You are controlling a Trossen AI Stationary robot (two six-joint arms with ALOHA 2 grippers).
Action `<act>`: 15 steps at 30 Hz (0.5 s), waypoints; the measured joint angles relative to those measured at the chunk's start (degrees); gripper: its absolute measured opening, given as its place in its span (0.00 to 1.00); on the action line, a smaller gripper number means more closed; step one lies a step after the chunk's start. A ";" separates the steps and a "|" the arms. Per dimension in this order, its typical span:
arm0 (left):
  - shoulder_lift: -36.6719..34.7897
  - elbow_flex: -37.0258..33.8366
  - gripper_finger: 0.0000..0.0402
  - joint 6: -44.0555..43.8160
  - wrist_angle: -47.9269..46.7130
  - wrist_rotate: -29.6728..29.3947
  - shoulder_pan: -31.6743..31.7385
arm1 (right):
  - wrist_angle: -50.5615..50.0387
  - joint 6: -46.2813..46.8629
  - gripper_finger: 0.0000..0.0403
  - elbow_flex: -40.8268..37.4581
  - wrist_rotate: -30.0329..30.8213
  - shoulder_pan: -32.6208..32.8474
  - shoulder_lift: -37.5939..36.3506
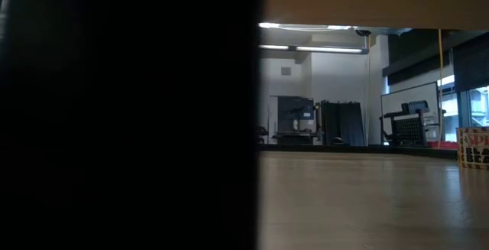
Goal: Pick and place cans onto a shelf
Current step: Put the canned mushroom on the shelf
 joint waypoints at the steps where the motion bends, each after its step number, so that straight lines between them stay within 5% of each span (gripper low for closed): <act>1: 0.00 0.00 0.00 0.00 0.00 0.02 0.00 | -0.45 0.11 0.02 0.00 0.00 0.02 -0.24; 15: 0.01 0.00 0.00 -0.02 0.02 0.02 0.00 | -2.02 3.46 0.02 -0.04 2.59 1.35 -4.37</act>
